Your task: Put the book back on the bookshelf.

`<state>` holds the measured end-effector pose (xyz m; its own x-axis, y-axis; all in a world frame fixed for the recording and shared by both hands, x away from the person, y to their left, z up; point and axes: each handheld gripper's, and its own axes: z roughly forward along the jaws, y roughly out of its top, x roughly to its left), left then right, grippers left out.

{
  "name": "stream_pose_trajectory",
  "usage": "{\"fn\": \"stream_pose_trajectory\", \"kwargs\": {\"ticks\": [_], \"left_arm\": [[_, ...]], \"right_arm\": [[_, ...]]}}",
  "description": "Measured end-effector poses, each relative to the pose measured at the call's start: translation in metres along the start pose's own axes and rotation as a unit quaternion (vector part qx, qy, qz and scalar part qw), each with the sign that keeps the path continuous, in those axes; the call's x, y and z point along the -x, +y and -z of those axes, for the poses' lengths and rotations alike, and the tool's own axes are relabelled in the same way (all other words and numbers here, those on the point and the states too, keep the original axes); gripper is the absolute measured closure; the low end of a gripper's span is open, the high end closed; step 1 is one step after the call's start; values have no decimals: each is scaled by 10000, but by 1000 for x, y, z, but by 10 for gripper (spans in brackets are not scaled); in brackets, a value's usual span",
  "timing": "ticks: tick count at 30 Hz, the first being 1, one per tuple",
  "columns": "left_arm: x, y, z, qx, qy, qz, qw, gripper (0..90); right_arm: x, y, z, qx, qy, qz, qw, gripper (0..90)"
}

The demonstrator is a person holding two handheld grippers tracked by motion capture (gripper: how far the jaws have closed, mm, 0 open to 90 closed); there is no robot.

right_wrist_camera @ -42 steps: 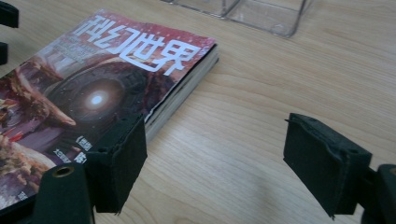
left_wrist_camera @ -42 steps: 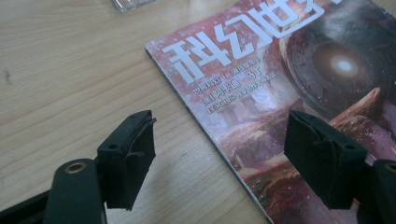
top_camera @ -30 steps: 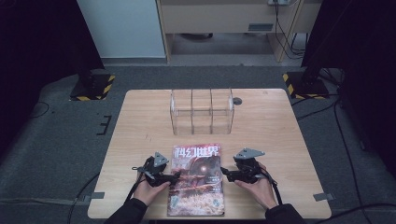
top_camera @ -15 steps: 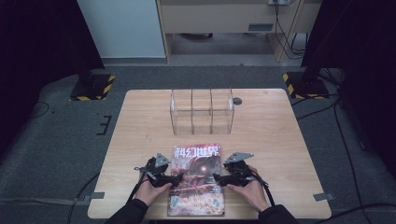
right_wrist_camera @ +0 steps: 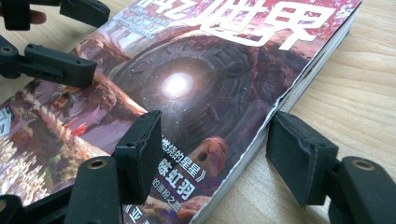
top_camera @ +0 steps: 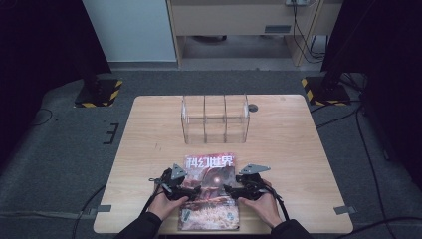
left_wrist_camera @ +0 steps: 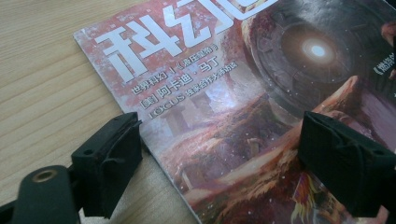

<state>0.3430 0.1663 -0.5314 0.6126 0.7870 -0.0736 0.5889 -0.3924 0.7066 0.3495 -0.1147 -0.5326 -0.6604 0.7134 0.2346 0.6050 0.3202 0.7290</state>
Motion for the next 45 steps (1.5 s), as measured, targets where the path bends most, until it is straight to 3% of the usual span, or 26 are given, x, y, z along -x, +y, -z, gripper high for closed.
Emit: {"fn": "stream_pose_trajectory", "kwargs": {"ticks": [11, 17, 21, 24, 28, 29, 32, 41, 45], "left_arm": [[0, -2, 0, 84, -40, -25, 10000, 113], [0, -2, 0, 93, -29, -21, 10000, 114], [0, -2, 0, 95, -31, -21, 9999, 113], [0, -2, 0, 99, -35, -15, 9999, 112], [0, -3, -1, 114, -47, -24, 9999, 108], [0, -3, -1, 116, -60, -47, 9999, 100], [1, -3, -2, 124, -74, -61, 9999, 77], [1, -4, -2, 149, -89, -62, 9998, 74], [1, -4, -2, 147, -94, -71, 9998, 73]], "right_arm": [[-1, -1, -1, 125, -30, -200, 9997, 358], [5, -2, 3, 278, 135, -566, 9979, 415], [4, -1, 6, 385, 182, -578, 9974, 422], [4, 1, 9, 535, 278, -606, 9963, 450], [1, 6, 15, 989, 597, -746, 9905, 475], [0, 6, 15, 1029, 604, -655, 9907, 462], [-3, 5, 12, 972, 483, -490, 9929, 439], [3, -7, 8, 437, 238, -548, 9973, 413], [3, -8, 10, 458, 321, -577, 9968, 415]]}}
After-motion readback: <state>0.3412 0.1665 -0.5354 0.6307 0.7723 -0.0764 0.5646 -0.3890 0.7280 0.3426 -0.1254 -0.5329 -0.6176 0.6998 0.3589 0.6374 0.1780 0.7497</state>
